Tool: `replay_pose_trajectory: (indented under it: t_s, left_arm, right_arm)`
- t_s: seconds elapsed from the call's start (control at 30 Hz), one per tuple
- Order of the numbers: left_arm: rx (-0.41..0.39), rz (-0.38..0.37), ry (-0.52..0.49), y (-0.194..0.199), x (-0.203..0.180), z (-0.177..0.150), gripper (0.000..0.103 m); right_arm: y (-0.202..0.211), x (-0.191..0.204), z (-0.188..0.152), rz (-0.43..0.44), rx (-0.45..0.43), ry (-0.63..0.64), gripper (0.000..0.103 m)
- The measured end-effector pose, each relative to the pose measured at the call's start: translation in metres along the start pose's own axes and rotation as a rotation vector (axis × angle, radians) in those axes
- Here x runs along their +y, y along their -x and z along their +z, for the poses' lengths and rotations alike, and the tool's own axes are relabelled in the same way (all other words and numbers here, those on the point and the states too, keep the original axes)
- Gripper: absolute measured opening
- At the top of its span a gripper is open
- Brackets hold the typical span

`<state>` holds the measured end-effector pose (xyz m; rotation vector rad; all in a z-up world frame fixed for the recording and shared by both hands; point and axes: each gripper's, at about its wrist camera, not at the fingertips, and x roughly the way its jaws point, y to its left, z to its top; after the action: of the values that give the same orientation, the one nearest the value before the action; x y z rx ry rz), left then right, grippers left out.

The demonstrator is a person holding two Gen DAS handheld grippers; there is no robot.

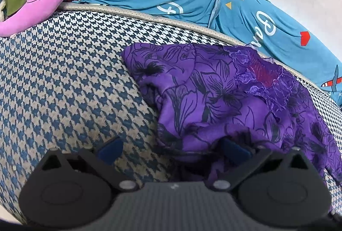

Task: Fold clothes

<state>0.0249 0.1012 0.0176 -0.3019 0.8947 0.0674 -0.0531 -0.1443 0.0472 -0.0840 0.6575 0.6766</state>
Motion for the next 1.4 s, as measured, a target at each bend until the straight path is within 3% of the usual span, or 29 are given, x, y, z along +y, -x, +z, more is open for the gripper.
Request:
replay_pose_trajectory:
  t_s: [0.2,0.3,0.33,0.4,0.47,0.57,0.87,1.13,1.27,1.4]
  left_arm:
    - [0.0,-0.003,0.003,0.0,0.0,-0.001,0.103]
    - [0.0,-0.006,0.005,0.0,-0.002,-0.001,0.103]
    - [-0.001,-0.007,0.007,0.001,-0.002,-0.001,0.103]
    - [-0.003,-0.009,0.01,0.002,-0.001,-0.001,0.103]
    - [-0.007,-0.012,0.02,0.003,0.0,0.0,0.103]
    - [-0.018,-0.024,0.042,0.008,0.003,0.001,0.103]
    - [-0.089,-0.109,0.106,0.033,0.014,0.014,0.103]
    - [-0.141,-0.197,0.06,0.045,-0.005,0.028,0.103]
    - [-0.107,-0.268,0.017,0.041,-0.022,0.034,0.103]
    - [-0.051,-0.248,-0.035,0.025,-0.041,0.032,0.103]
  right_arm:
    - [-0.023,0.022,-0.019,-0.046,0.043,0.15,0.066]
    - [-0.041,0.027,-0.026,-0.143,0.07,0.212,0.064]
    - [-0.045,0.025,-0.025,-0.157,0.07,0.206,0.061]
    - [-0.049,0.019,-0.022,-0.169,0.067,0.18,0.032]
    - [-0.05,0.009,-0.016,-0.17,0.062,0.115,0.012]
    - [-0.041,-0.009,0.0,-0.137,0.02,0.0,0.008]
    - [-0.037,-0.065,0.061,-0.068,-0.098,-0.265,0.007]
    - [-0.066,-0.107,0.096,-0.069,-0.163,-0.388,0.007]
    - [-0.083,-0.127,0.104,-0.088,-0.164,-0.434,0.007]
    - [-0.089,-0.147,0.11,-0.084,-0.183,-0.495,0.008]
